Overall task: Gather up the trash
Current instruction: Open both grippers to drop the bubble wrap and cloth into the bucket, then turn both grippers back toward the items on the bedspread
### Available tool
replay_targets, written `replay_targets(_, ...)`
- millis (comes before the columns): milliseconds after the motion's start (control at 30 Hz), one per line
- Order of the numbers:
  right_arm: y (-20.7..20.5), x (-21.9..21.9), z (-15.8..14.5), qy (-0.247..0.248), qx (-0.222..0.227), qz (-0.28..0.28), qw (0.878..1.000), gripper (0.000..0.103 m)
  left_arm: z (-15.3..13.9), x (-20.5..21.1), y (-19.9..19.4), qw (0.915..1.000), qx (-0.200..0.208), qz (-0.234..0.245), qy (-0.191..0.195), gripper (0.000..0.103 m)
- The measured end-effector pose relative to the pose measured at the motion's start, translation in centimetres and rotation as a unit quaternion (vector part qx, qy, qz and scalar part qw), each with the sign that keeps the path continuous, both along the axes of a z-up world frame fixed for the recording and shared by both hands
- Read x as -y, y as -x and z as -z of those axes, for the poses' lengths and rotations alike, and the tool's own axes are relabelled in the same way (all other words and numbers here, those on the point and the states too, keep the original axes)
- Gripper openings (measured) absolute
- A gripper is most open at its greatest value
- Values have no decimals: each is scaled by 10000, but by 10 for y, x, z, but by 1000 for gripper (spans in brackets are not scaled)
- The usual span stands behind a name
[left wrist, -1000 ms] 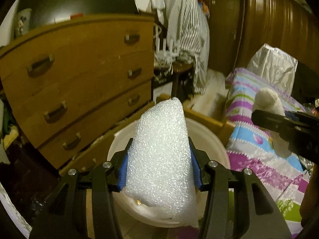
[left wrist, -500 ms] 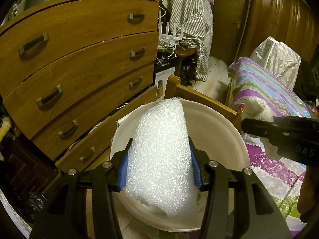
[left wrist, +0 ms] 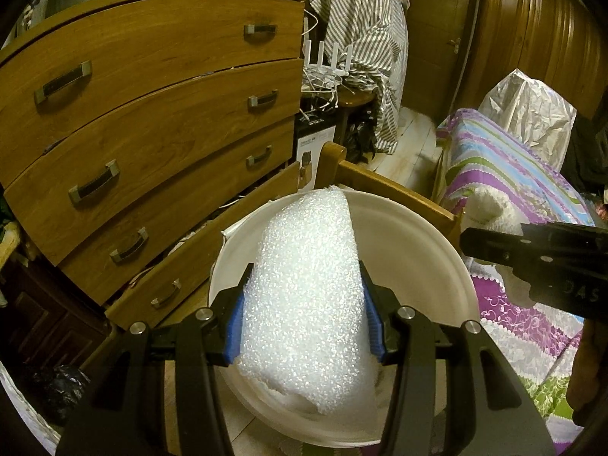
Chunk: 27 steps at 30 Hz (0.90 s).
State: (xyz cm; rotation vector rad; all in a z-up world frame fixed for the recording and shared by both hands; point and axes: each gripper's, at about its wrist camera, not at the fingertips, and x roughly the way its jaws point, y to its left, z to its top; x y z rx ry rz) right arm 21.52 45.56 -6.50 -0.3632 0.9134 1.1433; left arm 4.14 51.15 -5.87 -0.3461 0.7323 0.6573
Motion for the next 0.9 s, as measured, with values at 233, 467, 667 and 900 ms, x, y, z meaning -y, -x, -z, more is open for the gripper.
replay_targets(233, -5, 8, -7, -174, -8, 121, 9998, 62, 4, -4, -1, 9998, -127, -126, -120, 74)
replay_targets(467, -10, 17, -15, -300, -59, 218, 9993, 62, 5, -4, 1, 9998, -134, -144, -86, 74)
replay_targets(667, -10, 41, -22, -472, -98, 327, 9983, 62, -2, 8, 3, 9998, -82, -95, -143, 74)
replay_targets(900, 4, 127, -29, -811, 266, 670, 9941, 63, -16, 44, 2, 9994, 109, 202, -247, 74)
